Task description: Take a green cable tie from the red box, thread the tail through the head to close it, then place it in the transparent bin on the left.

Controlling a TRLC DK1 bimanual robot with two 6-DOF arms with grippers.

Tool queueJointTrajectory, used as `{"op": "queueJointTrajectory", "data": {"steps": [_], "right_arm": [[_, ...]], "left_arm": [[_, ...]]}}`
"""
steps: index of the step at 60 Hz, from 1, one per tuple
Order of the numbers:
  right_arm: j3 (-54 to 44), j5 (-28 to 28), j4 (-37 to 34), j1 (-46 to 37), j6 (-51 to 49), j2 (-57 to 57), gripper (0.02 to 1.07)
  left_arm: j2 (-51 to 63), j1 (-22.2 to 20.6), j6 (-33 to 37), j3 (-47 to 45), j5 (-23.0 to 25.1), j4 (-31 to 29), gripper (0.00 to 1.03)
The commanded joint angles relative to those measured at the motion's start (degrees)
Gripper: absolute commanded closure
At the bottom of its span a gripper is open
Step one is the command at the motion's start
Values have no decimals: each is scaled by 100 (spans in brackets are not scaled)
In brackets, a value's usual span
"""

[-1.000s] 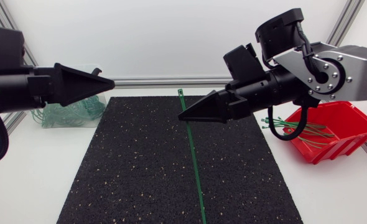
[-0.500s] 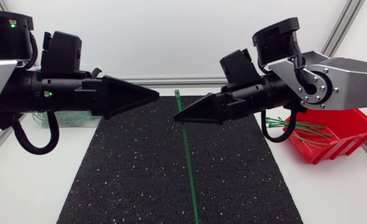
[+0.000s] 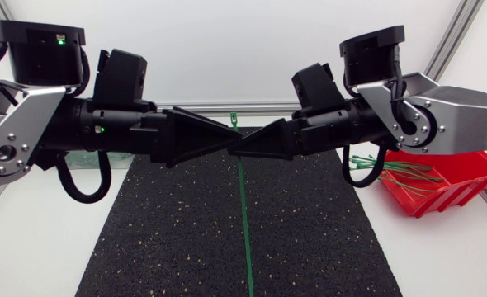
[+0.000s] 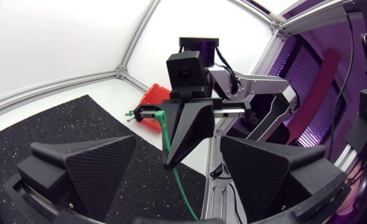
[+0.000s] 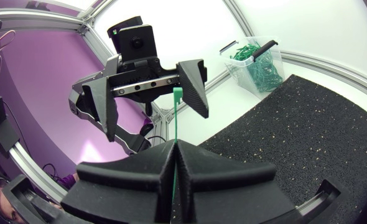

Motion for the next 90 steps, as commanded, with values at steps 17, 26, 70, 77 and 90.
{"op": "queueJointTrajectory", "data": {"steps": [17,26,70,77,90], "right_arm": [[-190,-38,260,32,250,94,101],[-198,-30,295,67,294,59,101],[-304,-3,400,85,294,-108,101],[-304,-3,400,76,294,-90,101],[-313,-3,497,59,391,-90,101]], "left_arm": [[119,25,-443,-233,93,415,46],[128,69,-548,-268,93,538,61],[312,60,-706,-329,102,820,74],[304,25,-715,-329,102,820,75],[286,25,-733,-365,102,872,83]]}}
